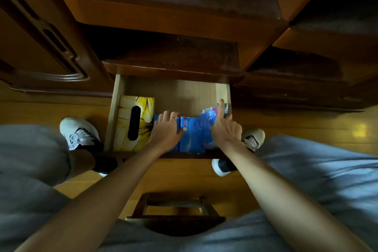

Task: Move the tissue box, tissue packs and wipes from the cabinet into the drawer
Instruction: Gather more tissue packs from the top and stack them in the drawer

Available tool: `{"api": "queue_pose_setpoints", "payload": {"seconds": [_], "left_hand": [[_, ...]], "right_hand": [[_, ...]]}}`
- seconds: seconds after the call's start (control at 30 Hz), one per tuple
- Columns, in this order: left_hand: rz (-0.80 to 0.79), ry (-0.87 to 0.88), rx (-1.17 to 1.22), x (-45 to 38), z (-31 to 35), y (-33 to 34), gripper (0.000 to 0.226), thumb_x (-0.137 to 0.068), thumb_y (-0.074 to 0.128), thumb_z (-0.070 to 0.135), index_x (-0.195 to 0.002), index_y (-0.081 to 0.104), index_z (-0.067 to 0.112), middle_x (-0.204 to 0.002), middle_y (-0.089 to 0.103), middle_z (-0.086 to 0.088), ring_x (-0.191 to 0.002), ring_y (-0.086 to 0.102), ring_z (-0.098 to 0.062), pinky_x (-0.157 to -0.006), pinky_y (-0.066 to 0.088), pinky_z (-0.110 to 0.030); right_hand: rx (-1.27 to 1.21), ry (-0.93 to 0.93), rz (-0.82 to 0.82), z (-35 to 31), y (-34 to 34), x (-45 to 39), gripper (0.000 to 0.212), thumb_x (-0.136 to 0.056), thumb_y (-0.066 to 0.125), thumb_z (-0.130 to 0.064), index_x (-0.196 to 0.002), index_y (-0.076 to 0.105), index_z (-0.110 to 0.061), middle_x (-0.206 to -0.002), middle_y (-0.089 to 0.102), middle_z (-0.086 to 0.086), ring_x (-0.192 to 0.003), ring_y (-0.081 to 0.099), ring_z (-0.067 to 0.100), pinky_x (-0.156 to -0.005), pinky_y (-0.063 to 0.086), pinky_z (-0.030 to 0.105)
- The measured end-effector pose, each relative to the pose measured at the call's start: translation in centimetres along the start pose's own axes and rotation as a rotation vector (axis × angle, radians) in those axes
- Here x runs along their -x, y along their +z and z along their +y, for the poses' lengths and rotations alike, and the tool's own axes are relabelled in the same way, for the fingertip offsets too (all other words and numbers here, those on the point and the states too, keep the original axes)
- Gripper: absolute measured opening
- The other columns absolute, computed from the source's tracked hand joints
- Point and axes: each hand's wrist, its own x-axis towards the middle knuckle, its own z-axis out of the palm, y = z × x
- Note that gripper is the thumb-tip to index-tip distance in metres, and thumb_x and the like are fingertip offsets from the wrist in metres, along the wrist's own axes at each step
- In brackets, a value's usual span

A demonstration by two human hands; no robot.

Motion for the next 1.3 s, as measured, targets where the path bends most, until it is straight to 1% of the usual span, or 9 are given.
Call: {"api": "queue_pose_setpoints", "payload": {"seconds": [0.13,0.27,0.43,0.57,0.63,0.7,0.83,1.13,1.3], "left_hand": [[-0.087,-0.057,0.009,0.7,-1.9,0.8,0.056,-0.094,0.063,0.03,-0.145,0.045,0.016,-0.138,0.047,-0.008,-0.131,0.041,-0.028,-0.106,0.041,-0.041],[-0.091,-0.023,-0.045,0.7,-2.2,1.0,0.058,-0.094,0.063,0.031,-0.146,0.044,0.015,-0.141,0.046,-0.008,-0.133,0.039,-0.028,-0.108,0.038,-0.042],[-0.138,0.066,-0.069,0.5,-1.1,1.5,0.052,-0.095,0.058,0.031,-0.143,0.048,0.015,-0.15,0.041,-0.008,-0.14,0.034,-0.027,-0.113,0.032,-0.043],[-0.2,0.212,-0.188,-1.0,-0.1,1.8,0.057,-0.095,0.06,0.033,-0.146,0.044,0.013,-0.153,0.036,-0.012,-0.142,0.03,-0.03,-0.116,0.028,-0.046],[-0.21,0.253,-0.256,-2.7,0.5,1.6,0.064,-0.092,0.064,0.037,-0.147,0.041,0.011,-0.153,0.036,-0.014,-0.141,0.03,-0.032,-0.118,0.025,-0.047],[-0.254,0.259,-0.337,-4.4,0.8,1.5,0.077,-0.089,0.067,0.046,-0.15,0.035,0.011,-0.156,0.033,-0.014,-0.144,0.027,-0.034,-0.121,0.021,-0.049],[-0.396,0.241,-0.392,-5.8,0.0,1.9,0.099,-0.081,0.07,0.061,-0.155,0.027,0.011,-0.161,0.025,-0.014,-0.149,0.021,-0.036,-0.122,0.017,-0.051],[-0.468,0.23,-0.297,-5.3,-1.6,3.2,0.113,-0.075,0.074,0.066,-0.159,0.016,0.018,-0.16,0.031,-0.011,-0.146,0.028,-0.033,-0.123,0.014,-0.052],[-0.436,0.227,-0.287,-5.0,-1.8,3.2,0.113,-0.073,0.074,0.068,-0.158,0.019,0.017,-0.155,0.038,-0.01,-0.141,0.034,-0.033,-0.122,0.017,-0.05]], "right_hand": [[0.16,0.018,-0.087,-0.3,0.7,-0.4,0.118,-0.084,0.074,-0.05,-0.156,-0.007,-0.006,-0.108,0.058,0.012,-0.049,0.031,0.011,-0.043,0.023,0.027],[0.182,0.036,-0.07,-0.6,2.1,-0.4,0.092,-0.096,0.058,-0.044,-0.156,-0.001,-0.009,-0.101,0.059,0.011,-0.048,0.03,0.012,-0.04,0.018,0.027],[0.086,-0.008,-0.101,-0.6,3.8,-0.3,0.089,-0.1,0.048,-0.048,-0.155,-0.006,-0.005,-0.116,0.065,0.015,-0.076,0.065,0.021,-0.054,0.038,0.031],[0.076,-0.012,-0.166,-0.7,3.7,-0.8,0.094,-0.098,0.053,-0.046,-0.155,-0.009,-0.005,-0.135,0.053,0.019,-0.093,0.066,0.026,-0.062,0.043,0.033],[0.089,-0.09,-0.071,-0.9,2.3,-1.7,0.103,-0.088,0.063,-0.053,-0.156,0.0,-0.008,-0.149,0.036,0.022,-0.119,0.056,0.035,-0.082,0.049,0.038],[0.178,-0.325,-0.03,-0.5,0.9,-3.1,0.11,-0.081,0.058,-0.068,-0.158,0.003,-0.01,-0.162,0.016,0.021,-0.143,0.03,0.04,-0.111,0.032,0.049],[0.236,-0.522,-0.466,2.1,-0.4,-5.9,0.143,-0.062,0.064,-0.085,-0.159,-0.01,-0.009,-0.167,-0.01,0.014,-0.153,-0.009,0.032,-0.123,-0.004,0.051],[0.457,-0.616,-0.239,1.2,3.5,-4.4,0.102,-0.093,0.051,-0.061,-0.157,0.001,0.001,-0.165,0.012,0.021,-0.151,0.012,0.035,-0.123,0.006,0.053],[0.488,-0.514,-0.176,0.6,2.9,-4.3,0.092,-0.082,0.066,-0.061,-0.148,0.031,-0.008,-0.145,0.047,0.012,-0.134,0.042,0.03,-0.12,0.019,0.05]]}}
